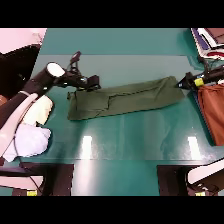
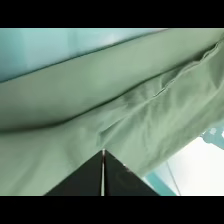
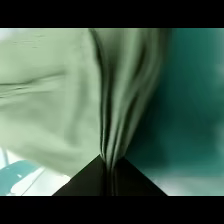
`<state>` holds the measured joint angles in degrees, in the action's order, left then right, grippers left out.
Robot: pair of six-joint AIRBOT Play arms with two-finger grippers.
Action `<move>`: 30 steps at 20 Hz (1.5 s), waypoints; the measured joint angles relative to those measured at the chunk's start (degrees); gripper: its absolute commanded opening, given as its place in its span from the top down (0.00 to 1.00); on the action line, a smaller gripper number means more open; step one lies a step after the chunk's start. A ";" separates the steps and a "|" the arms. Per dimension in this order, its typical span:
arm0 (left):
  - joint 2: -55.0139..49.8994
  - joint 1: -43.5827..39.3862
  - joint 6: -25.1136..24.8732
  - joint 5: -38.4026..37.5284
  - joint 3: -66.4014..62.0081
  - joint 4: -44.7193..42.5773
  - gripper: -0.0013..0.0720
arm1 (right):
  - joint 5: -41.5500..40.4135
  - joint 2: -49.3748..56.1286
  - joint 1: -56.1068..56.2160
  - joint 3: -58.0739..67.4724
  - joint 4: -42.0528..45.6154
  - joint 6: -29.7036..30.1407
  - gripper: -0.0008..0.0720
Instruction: Fold the shirts.
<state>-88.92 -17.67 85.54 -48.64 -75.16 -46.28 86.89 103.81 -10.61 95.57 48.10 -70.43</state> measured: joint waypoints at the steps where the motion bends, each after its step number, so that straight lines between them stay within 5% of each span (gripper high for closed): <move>1: -2.25 -1.53 0.20 0.28 -2.12 0.17 0.94 | 0.31 -1.86 0.61 1.22 -1.46 -0.02 0.96; 10: -19.98 -12.66 4.07 0.72 -19.21 0.22 0.94 | 0.66 -11.67 14.19 12.76 -10.16 -4.28 0.96; 19: -24.15 -13.99 7.23 1.62 -22.53 -2.25 0.94 | -2.36 -12.44 25.42 16.59 -15.72 -5.46 0.96; 30: -2.84 5.97 7.15 -13.25 -25.88 -19.96 0.94 | -9.62 -7.23 41.70 16.79 -16.94 -4.31 0.93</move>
<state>-91.77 -11.70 92.68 -61.89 -101.03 -66.24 77.28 96.57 31.09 112.36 31.16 -74.74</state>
